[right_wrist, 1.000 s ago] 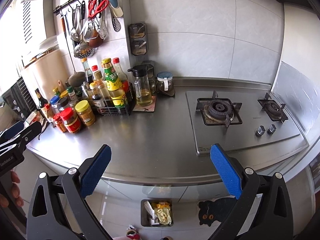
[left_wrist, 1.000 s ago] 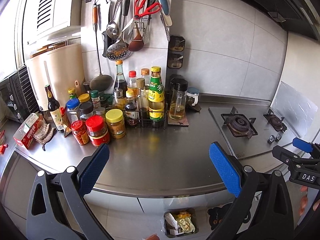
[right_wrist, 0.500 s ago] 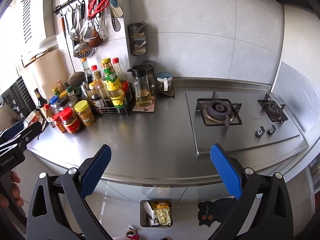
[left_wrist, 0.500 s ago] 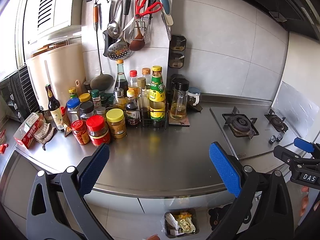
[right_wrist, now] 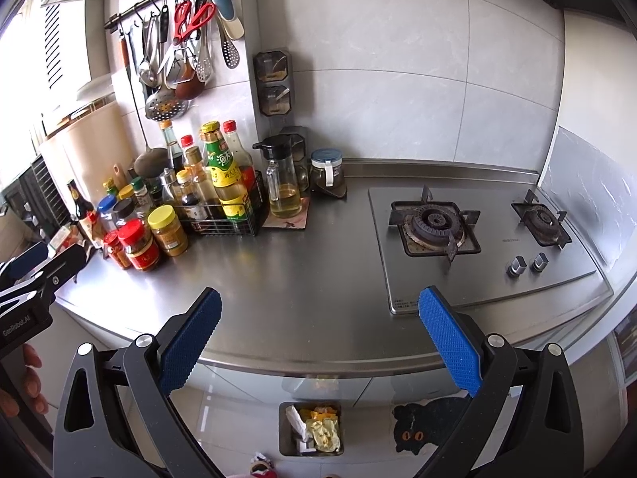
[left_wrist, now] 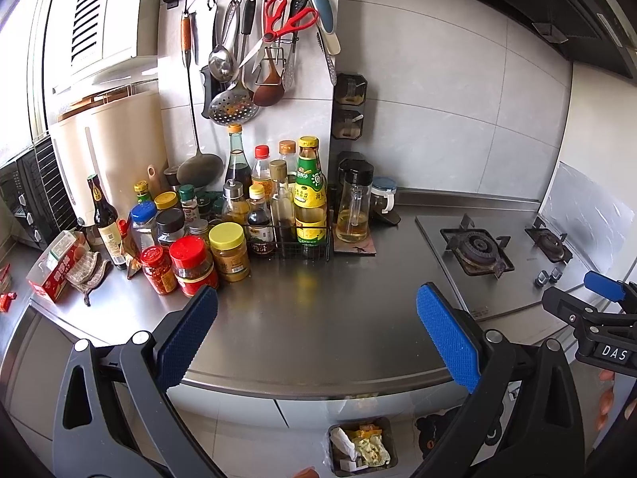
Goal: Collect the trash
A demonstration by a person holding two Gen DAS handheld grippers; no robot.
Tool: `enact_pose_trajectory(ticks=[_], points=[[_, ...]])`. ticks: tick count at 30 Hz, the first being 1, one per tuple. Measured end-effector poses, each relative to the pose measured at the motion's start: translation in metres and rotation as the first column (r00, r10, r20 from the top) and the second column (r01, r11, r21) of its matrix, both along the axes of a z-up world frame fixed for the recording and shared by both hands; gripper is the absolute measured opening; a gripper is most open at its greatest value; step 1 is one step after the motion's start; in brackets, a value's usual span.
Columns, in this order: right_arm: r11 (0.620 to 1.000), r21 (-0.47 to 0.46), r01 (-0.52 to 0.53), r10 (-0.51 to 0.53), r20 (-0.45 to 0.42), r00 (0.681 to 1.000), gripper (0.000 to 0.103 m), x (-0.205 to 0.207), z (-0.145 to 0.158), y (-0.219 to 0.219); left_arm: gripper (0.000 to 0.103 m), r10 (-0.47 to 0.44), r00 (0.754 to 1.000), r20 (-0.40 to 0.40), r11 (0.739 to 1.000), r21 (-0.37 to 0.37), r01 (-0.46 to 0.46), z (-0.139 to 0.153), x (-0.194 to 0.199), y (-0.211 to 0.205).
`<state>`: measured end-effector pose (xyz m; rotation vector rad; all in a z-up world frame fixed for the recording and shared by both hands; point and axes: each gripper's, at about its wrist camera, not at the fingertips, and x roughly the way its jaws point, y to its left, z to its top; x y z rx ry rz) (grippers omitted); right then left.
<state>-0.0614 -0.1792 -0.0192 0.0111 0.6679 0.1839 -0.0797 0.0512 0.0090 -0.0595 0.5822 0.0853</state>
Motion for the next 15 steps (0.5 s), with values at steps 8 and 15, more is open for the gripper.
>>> enact_pose_trajectory(ticks=[8, 15], points=[[1.000, -0.008, 0.002, -0.002, -0.003, 1.000, 0.100, 0.0009, 0.0001, -0.0022, 0.095, -0.001, 1.000, -0.003, 1.000, -0.001, 0.001, -0.0004, 0.0006, 0.0004], [1.000, -0.013, -0.001, 0.001, 0.001, 1.000, 0.100, 0.0012, 0.0012, -0.0014, 0.095, -0.002, 1.000, -0.002, 1.000, 0.002, 0.002, -0.0003, 0.0008, 0.0006]])
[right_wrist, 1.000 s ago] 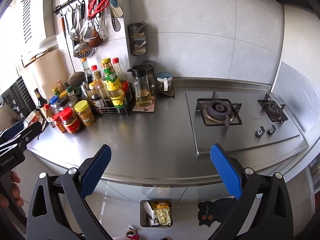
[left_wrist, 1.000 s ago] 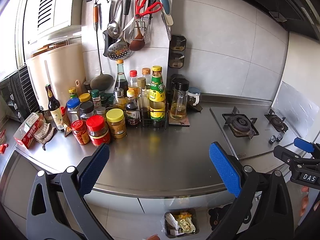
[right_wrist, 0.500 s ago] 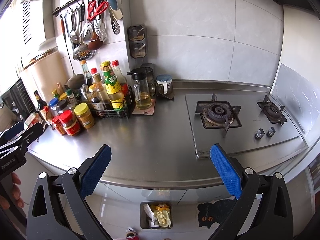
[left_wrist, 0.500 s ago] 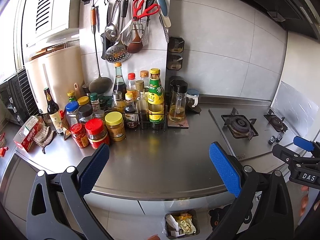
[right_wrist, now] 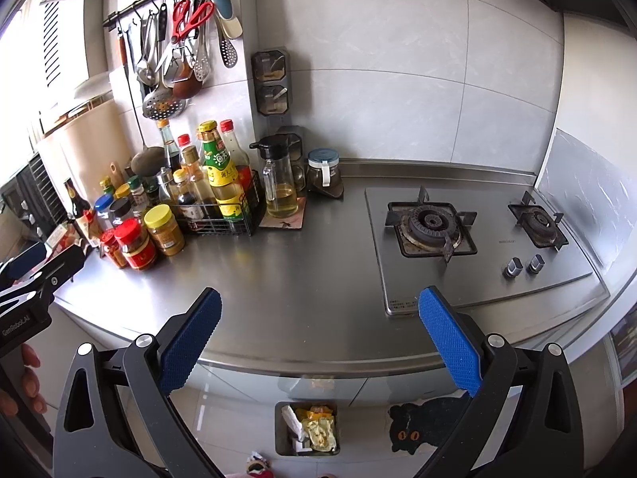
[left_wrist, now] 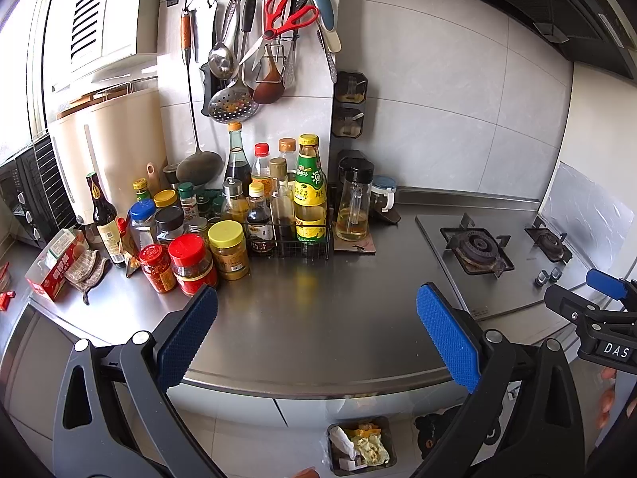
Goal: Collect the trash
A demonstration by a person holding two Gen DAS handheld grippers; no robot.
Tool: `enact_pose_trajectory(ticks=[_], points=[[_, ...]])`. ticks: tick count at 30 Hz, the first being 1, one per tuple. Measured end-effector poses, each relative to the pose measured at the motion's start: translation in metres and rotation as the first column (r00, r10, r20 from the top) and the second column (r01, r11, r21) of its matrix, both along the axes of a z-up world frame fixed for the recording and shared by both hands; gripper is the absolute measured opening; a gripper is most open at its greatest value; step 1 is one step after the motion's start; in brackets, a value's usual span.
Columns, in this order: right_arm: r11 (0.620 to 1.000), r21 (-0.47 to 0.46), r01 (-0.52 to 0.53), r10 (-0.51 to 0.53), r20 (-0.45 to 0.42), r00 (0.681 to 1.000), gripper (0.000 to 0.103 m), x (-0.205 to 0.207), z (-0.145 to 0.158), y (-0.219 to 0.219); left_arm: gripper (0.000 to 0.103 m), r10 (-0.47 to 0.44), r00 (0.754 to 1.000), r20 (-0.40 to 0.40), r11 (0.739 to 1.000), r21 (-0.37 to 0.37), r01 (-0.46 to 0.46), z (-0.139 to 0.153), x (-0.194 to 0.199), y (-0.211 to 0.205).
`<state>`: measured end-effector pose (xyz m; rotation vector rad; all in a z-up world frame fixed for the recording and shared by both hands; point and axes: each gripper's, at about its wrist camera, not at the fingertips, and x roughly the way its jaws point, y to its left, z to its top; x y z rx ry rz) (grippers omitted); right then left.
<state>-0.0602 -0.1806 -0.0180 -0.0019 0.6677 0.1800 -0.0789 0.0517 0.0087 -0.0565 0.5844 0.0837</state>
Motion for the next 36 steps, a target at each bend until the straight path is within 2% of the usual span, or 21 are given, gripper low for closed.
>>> enact_pose_trajectory(ticks=[36], points=[[1.000, -0.016, -0.016, 0.016, -0.004, 1.000, 0.100, -0.0008, 0.0030, 0.0041, 0.095, 0.007, 1.000, 0.001, 1.000, -0.001, -0.007, -0.0018, -0.0075, 0.0006]])
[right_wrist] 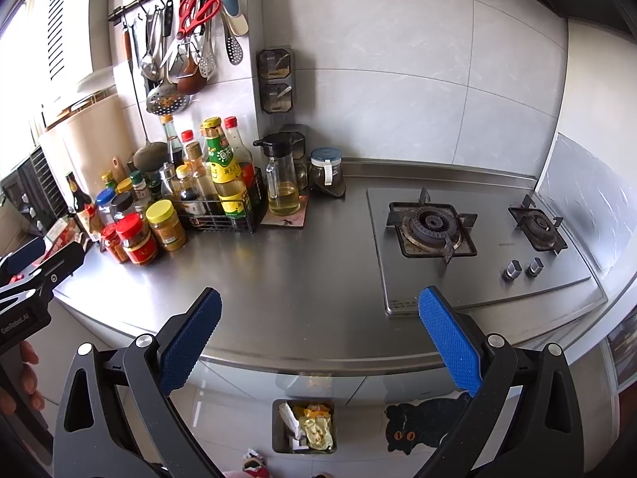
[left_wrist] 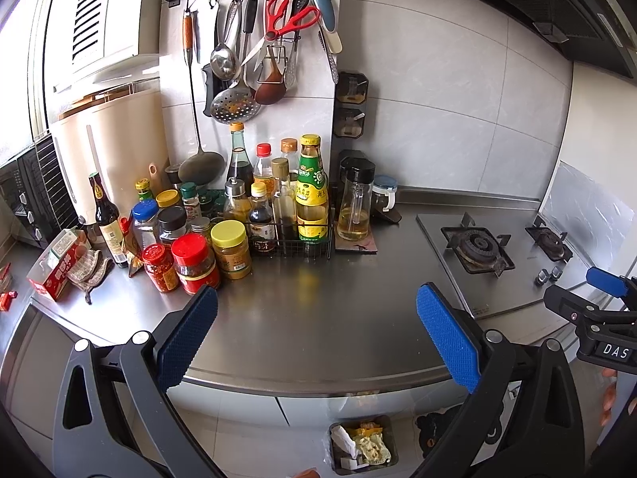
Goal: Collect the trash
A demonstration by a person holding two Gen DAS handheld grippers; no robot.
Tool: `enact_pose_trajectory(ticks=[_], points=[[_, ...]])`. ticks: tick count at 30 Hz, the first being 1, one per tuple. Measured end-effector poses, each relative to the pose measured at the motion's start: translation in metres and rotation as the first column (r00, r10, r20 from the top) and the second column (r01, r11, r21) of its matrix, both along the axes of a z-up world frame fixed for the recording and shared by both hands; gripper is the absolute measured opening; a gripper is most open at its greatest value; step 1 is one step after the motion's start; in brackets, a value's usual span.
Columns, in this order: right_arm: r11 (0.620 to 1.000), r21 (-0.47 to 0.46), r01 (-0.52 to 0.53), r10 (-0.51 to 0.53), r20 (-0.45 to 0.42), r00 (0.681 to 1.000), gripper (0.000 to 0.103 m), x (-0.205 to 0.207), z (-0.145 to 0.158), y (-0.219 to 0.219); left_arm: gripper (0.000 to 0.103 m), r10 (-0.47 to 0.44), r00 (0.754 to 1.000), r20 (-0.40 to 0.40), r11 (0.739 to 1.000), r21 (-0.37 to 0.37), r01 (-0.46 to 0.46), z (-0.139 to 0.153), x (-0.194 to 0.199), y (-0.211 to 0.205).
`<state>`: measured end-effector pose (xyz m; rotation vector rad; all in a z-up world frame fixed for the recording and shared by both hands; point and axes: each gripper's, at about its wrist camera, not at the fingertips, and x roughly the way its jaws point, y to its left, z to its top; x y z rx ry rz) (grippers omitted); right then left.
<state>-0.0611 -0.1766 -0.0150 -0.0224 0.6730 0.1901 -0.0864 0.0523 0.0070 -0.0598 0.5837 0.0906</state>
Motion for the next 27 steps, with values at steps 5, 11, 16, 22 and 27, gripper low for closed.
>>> enact_pose_trajectory(ticks=[5, 11, 16, 22, 27], points=[[1.000, 0.005, 0.001, -0.001, -0.001, 1.000, 0.100, -0.0004, -0.0009, -0.0017, 0.095, -0.006, 1.000, -0.009, 1.000, 0.006, 0.006, -0.0002, 0.0018, -0.0022], [1.000, 0.008, -0.001, 0.001, 0.000, 1.000, 0.100, -0.0013, -0.0009, -0.0020, 0.095, -0.007, 1.000, -0.011, 1.000, 0.005, 0.007, -0.0007, 0.0028, -0.0027], [1.000, 0.007, 0.000, -0.001, 0.002, 1.000, 0.100, -0.0003, -0.0005, -0.0022, 0.095, -0.003, 1.000, -0.013, 1.000, 0.005, 0.003, -0.0010, 0.0031, -0.0029], [1.000, 0.009, 0.000, 0.000, 0.003, 1.000, 0.100, 0.0007, 0.0001, -0.0025, 0.095, 0.003, 1.000, -0.013, 1.000, 0.005, -0.003, -0.0011, 0.0020, -0.0042], [1.000, 0.009, 0.004, -0.004, 0.004, 1.000, 0.100, 0.0035, 0.0006, -0.0024, 0.095, 0.004, 1.000, -0.017, 1.000, 0.003, -0.004, -0.0024, 0.0014, -0.0050]])
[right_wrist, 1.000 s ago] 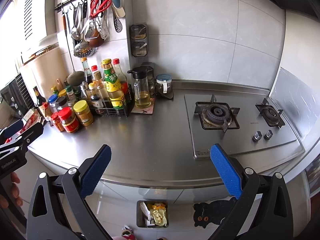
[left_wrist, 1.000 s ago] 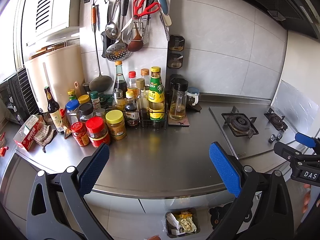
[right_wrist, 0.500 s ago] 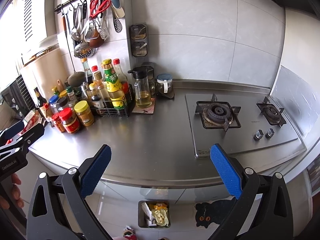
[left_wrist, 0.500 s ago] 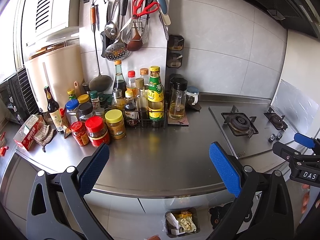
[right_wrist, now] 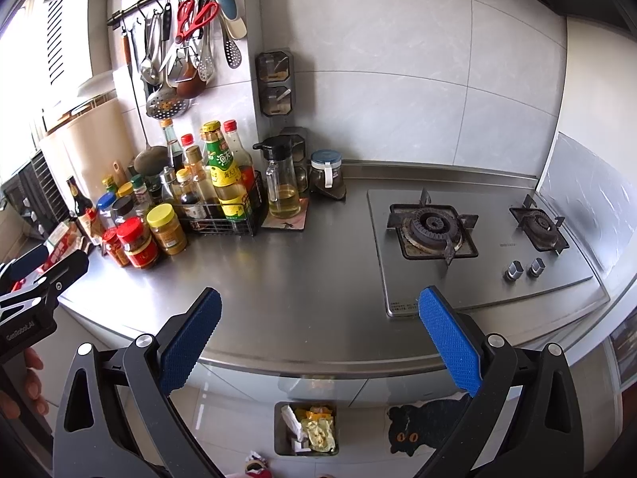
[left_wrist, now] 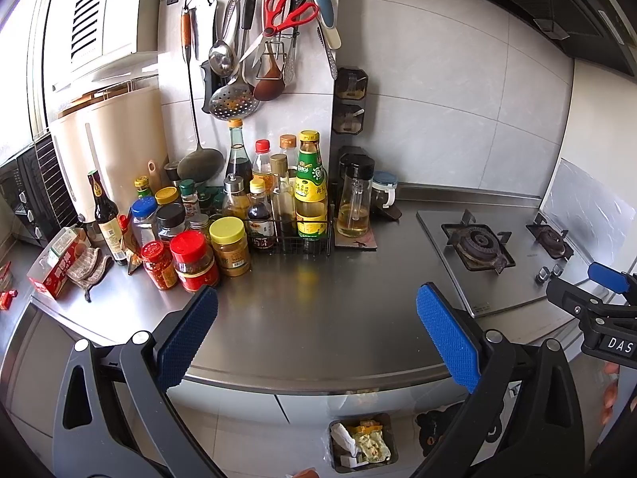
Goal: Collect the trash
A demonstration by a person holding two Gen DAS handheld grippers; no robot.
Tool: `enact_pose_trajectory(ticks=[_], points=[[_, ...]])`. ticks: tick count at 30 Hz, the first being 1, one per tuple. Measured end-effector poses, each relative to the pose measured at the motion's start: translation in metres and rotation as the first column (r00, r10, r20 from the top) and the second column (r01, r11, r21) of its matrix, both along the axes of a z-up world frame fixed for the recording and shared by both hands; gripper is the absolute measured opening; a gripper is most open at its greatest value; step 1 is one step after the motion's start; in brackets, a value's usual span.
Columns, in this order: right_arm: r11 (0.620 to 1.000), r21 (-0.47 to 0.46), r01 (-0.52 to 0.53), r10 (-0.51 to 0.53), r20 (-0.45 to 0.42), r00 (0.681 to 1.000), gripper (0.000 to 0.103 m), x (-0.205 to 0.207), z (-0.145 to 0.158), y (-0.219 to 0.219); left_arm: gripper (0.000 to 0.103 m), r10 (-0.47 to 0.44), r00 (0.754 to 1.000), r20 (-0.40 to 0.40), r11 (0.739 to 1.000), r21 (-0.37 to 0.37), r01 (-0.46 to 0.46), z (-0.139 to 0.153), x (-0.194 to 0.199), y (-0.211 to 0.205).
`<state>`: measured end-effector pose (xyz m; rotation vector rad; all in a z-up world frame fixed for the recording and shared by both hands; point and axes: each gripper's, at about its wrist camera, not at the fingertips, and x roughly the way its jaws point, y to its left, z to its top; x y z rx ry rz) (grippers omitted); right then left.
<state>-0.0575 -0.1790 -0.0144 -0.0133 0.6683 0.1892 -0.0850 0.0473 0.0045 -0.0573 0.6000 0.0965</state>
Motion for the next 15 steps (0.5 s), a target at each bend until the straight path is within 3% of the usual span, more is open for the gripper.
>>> enact_pose_trajectory(ticks=[15], points=[[1.000, 0.011, 0.010, -0.010, -0.014, 1.000, 0.100, 0.0046, -0.0076, -0.0003, 0.095, 0.017, 0.999, -0.028, 0.999, -0.038, -0.018, -0.0030, 0.0071, 0.0014]])
